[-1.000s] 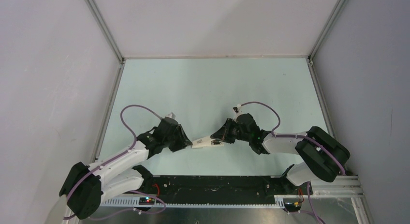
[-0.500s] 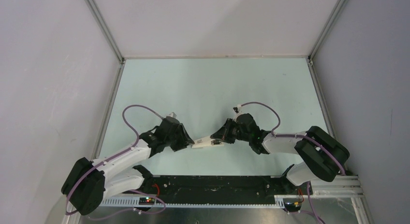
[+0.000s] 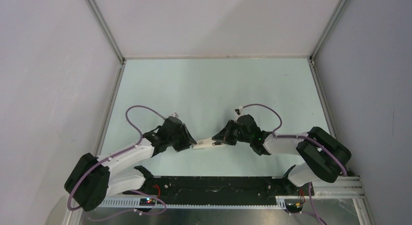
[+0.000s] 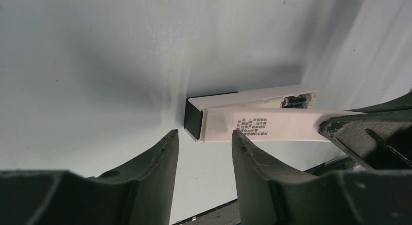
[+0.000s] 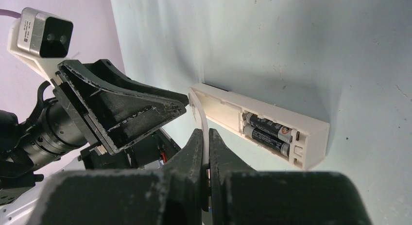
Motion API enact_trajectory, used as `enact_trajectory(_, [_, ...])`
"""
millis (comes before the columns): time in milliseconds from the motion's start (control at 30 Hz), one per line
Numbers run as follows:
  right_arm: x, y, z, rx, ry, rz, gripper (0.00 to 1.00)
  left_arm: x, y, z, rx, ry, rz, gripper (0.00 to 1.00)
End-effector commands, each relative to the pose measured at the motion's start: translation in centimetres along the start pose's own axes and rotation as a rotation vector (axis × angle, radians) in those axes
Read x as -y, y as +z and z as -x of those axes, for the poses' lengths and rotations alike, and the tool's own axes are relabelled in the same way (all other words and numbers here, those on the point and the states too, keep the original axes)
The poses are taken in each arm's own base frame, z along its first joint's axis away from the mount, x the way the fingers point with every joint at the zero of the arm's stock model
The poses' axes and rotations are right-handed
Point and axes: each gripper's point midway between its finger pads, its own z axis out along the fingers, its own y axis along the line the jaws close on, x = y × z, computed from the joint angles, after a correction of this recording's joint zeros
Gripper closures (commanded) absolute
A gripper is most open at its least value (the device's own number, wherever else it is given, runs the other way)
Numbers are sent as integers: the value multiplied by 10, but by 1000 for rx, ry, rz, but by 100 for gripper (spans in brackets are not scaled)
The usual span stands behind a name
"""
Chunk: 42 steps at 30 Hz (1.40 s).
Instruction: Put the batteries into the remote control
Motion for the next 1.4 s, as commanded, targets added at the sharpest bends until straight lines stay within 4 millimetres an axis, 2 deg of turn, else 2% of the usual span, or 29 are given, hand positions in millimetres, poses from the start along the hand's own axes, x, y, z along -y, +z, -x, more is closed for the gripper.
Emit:
enact_trajectory(0, [26,-3,-3,16,-34,-105,100,7,3,1,5,-7,-23,52])
enact_trajectory(433, [44,0,-7,19,-75,-177,100,2,11,-2,-6,-7,13,53])
enact_trajectory(733, [53,-1,-9,20,-98,-210,100,-7,18,-9,-32,4,55,54])
enact_trajectory(1000, [58,-2,-8,23,-109,-230,100,-6,19,-22,-80,59,52,55])
enact_trajectory(1367, [64,-4,-10,11,-113,-255,99,-27,23,-36,-112,80,122,58])
